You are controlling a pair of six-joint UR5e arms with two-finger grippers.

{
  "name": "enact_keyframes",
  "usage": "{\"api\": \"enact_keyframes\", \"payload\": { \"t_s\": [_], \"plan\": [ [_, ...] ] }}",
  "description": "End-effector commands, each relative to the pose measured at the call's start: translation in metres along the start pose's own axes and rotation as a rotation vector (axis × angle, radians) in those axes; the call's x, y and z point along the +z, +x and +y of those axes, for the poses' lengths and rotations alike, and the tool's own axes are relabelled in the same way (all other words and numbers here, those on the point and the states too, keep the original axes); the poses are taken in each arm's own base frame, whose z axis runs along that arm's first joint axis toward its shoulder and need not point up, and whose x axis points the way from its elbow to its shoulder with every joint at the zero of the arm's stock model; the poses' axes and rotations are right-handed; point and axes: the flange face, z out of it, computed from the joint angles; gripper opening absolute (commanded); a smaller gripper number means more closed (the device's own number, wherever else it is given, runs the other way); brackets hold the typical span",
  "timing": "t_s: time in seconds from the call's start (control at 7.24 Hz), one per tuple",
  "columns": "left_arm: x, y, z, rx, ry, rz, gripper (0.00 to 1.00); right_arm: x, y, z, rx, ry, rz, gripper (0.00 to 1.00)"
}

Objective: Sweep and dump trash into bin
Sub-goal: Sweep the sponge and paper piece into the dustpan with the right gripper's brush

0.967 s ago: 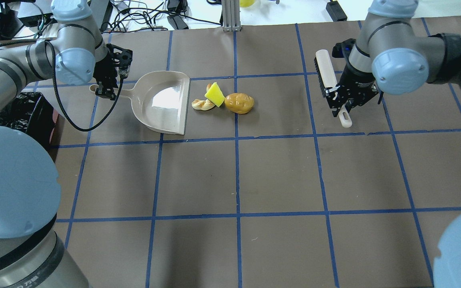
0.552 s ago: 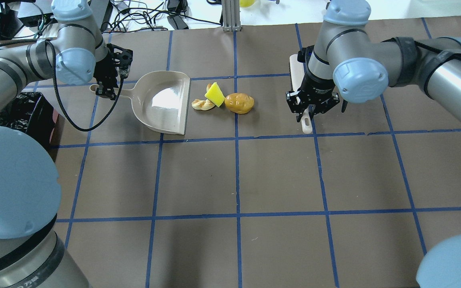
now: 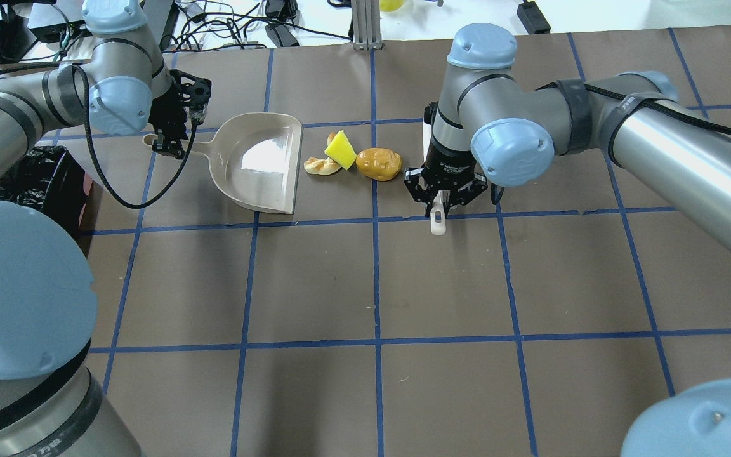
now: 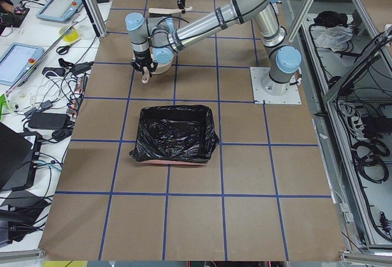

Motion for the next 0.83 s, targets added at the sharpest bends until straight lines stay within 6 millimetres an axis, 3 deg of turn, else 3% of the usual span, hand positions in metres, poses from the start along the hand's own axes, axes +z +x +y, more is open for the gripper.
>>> {"api": "enact_keyframes", "payload": {
  "t_s": [0.0, 0.69],
  "plan": [
    [0.001, 0.0, -0.001, 0.001, 0.0, 0.001, 0.0, 0.009, -0.019, 0.009, 0.032, -0.01, 0.009, 0.0],
    [0.001, 0.001, -0.007, 0.009, -0.001, 0.003, 0.0, 0.021, -0.05, 0.022, 0.06, -0.005, 0.004, 0.0]
  ]
}}
